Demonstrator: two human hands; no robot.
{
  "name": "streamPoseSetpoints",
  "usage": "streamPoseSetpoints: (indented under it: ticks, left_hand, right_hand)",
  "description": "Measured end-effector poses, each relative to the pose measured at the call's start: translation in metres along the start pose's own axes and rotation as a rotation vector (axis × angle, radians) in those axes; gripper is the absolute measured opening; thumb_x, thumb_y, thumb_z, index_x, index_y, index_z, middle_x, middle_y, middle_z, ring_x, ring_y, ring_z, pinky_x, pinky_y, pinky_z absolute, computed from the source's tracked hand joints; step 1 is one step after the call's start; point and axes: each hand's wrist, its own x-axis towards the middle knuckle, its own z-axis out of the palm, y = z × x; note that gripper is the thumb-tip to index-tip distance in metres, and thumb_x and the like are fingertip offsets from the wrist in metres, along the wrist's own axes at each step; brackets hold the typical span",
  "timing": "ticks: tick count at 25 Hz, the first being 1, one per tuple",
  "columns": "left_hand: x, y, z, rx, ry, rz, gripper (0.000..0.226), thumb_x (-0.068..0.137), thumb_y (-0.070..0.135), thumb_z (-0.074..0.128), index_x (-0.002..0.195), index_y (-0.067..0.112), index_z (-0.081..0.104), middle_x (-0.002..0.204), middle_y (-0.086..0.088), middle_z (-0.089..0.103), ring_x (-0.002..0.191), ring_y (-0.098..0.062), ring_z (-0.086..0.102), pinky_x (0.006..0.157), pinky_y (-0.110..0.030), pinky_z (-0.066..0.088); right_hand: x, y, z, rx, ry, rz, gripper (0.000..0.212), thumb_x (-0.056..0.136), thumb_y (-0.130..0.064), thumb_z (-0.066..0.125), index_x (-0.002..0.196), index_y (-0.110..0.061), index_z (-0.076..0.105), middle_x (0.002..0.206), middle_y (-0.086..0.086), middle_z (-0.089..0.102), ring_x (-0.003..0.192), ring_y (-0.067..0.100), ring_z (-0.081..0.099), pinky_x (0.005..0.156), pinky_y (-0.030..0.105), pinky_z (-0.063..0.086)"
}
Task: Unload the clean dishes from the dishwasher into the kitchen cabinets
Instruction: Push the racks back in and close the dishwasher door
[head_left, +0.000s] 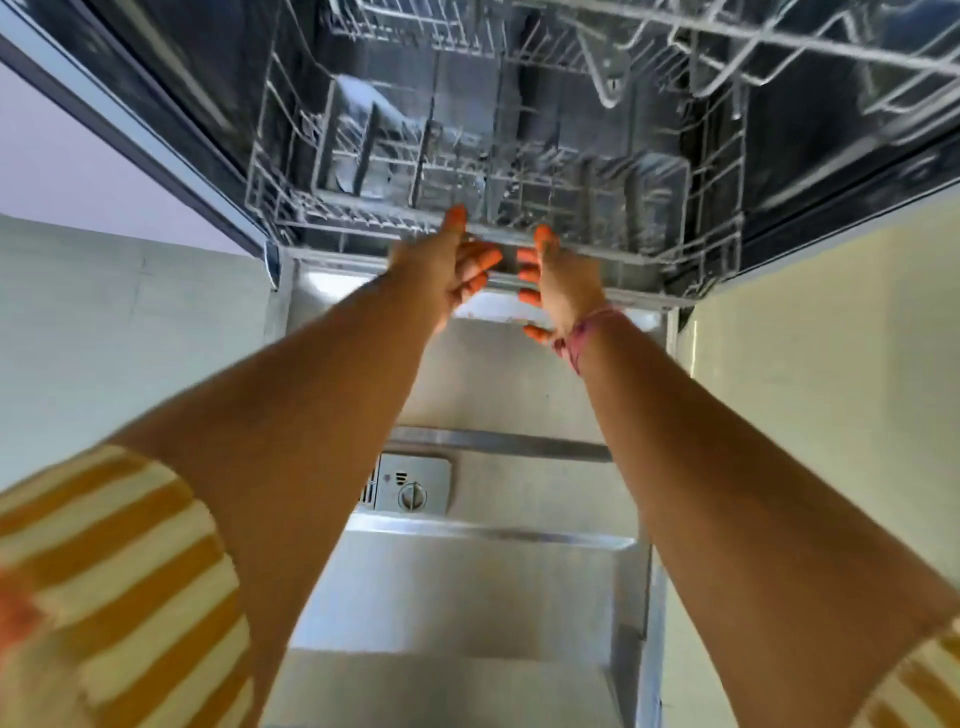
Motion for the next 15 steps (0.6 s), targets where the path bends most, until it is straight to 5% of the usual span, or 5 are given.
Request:
streamPoseSetpoints:
  ticks: [4,10,12,15]
  left_hand:
    - [0.013,0.024,0.009,0.125,-0.037,0.054,0.023,0.095,0.041,0.05,0.088,0.021,0.058,0.086,0.002,0.071,0.07,-0.008,0.068,0.063,-0.025,0.051]
    - [0.003,0.019,0.007,0.175,-0.047,0.054,0.02,0.096,0.041,0.049,0.092,0.024,0.059,0.085,0.006,0.071,0.076,-0.008,0.068,0.069,-0.025,0.05]
    - [-0.007,0.0,0.0,0.149,-0.031,0.068,0.021,0.095,0.039,0.052,0.091,0.021,0.062,0.082,0.007,0.072,0.073,-0.007,0.068,0.069,-0.024,0.053]
    - [-0.039,-0.054,-0.03,-0.037,0.039,-0.008,0.018,0.097,0.029,0.052,0.09,0.015,0.061,0.076,0.003,0.071,0.062,-0.007,0.067,0.064,-0.022,0.053]
  right_hand:
    - [0.026,-0.025,-0.009,-0.091,0.003,-0.114,0.048,0.099,-0.047,0.036,0.117,-0.015,0.066,0.115,0.001,0.064,0.076,0.009,0.054,0.082,0.031,0.043]
    - [0.032,-0.028,0.002,-0.096,0.185,-0.115,0.046,0.094,-0.052,0.044,0.093,-0.016,0.073,0.097,0.001,0.069,0.089,0.021,0.06,0.089,0.039,0.051]
    - [0.018,-0.019,0.008,0.057,0.247,-0.094,0.043,0.094,-0.05,0.048,0.094,-0.015,0.071,0.094,0.004,0.068,0.084,0.023,0.059,0.085,0.043,0.054]
    - [-0.04,0.041,0.024,0.401,0.059,-0.04,0.026,0.094,-0.04,0.053,0.094,-0.017,0.064,0.088,-0.002,0.066,0.082,0.013,0.064,0.068,0.029,0.053]
